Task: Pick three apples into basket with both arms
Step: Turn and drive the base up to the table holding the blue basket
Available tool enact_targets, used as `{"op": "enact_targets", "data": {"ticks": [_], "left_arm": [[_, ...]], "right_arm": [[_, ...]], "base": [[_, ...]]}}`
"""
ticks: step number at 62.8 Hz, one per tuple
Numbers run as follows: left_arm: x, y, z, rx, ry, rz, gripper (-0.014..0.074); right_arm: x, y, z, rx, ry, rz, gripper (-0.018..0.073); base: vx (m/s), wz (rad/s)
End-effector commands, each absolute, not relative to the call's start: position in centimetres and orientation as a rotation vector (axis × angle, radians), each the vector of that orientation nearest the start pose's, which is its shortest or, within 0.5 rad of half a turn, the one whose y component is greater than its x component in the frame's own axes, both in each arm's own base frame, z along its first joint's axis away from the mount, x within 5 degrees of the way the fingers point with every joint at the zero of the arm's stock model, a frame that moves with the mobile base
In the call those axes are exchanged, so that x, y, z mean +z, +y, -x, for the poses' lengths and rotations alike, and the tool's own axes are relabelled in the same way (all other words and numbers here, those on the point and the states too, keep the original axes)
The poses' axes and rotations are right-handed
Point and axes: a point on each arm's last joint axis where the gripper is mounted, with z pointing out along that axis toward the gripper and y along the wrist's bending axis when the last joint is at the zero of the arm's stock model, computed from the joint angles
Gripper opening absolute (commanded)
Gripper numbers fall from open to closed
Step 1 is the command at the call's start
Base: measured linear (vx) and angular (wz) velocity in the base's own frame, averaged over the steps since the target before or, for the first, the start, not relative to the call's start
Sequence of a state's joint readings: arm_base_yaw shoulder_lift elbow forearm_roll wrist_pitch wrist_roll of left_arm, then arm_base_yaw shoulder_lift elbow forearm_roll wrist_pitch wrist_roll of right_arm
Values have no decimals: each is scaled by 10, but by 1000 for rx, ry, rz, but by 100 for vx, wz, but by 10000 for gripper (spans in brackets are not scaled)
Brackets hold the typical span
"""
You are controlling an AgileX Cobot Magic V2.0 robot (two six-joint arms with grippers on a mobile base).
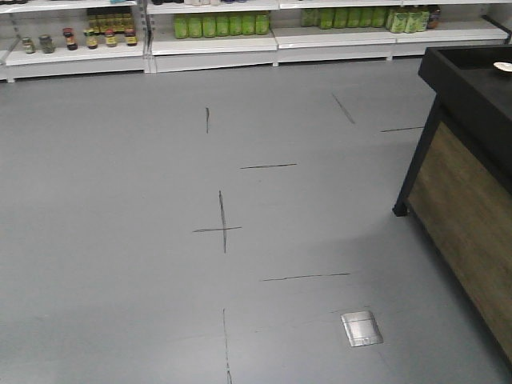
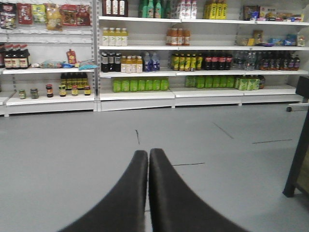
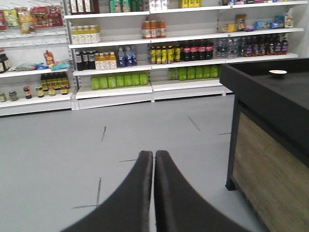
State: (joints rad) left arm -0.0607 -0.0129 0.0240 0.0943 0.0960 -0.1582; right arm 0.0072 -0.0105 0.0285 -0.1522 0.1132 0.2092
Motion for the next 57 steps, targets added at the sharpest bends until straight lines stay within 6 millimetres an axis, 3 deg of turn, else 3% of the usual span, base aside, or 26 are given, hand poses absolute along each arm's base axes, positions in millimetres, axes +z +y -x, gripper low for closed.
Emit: {"op": "enact_targets", "data": {"ticks": [1,57], "left_arm": [[197,-3,-56,-97,1523,7,-6],[197,-3,-56,-97,1523,7,-6]], "right_arm": [[196,-1,-57,24,1546,-34,-4],[196,-1,-57,24,1546,-34,-4]], "base": [[19,-39],[14,-52]]}}
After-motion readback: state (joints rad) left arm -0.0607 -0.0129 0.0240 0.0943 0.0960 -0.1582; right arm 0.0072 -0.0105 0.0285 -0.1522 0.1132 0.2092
